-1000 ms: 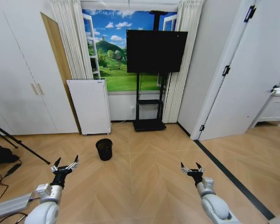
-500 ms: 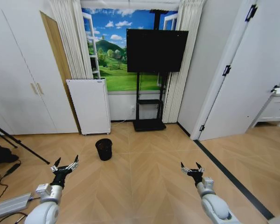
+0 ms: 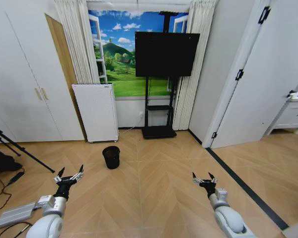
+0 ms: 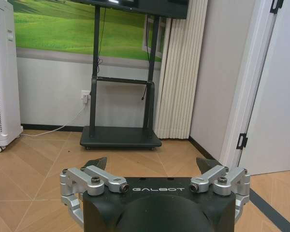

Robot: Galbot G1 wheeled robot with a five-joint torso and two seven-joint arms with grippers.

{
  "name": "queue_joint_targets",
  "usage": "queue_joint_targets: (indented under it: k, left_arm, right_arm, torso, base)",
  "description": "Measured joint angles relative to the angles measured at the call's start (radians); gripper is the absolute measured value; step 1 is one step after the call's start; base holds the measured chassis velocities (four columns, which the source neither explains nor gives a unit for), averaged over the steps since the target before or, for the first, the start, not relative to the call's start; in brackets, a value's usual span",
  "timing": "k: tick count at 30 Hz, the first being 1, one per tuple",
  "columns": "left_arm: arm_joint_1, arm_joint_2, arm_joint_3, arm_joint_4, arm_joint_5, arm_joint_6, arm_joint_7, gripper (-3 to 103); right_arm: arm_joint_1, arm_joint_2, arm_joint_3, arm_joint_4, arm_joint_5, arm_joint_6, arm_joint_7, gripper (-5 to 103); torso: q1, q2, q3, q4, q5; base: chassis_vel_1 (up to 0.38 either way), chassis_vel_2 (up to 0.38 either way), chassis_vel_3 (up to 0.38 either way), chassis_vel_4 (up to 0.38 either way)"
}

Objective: Pick up the trash bin and place the garbage on the floor into it.

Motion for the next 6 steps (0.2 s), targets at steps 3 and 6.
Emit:
queue_joint_targets:
  k: [3,6]
  left_arm:
    - [0.0,0.0,0.0,0.0,0.0,0.0,0.0,100]
    - [0.0,0.0,0.0,0.0,0.0,0.0,0.0,100]
  right_arm:
    - [0.0,0.0,0.0,0.0,0.0,0.0,0.0,100]
    - [0.0,0.0,0.0,0.0,0.0,0.0,0.0,100]
  torso:
    - [0.0,0.0,0.0,-0.0002,0.0]
    - [0.0,0.0,0.0,-0.0002,-0.0001]
  base:
    - [0.0,0.0,0.0,0.0]
    - [0.0,0.0,0.0,0.0]
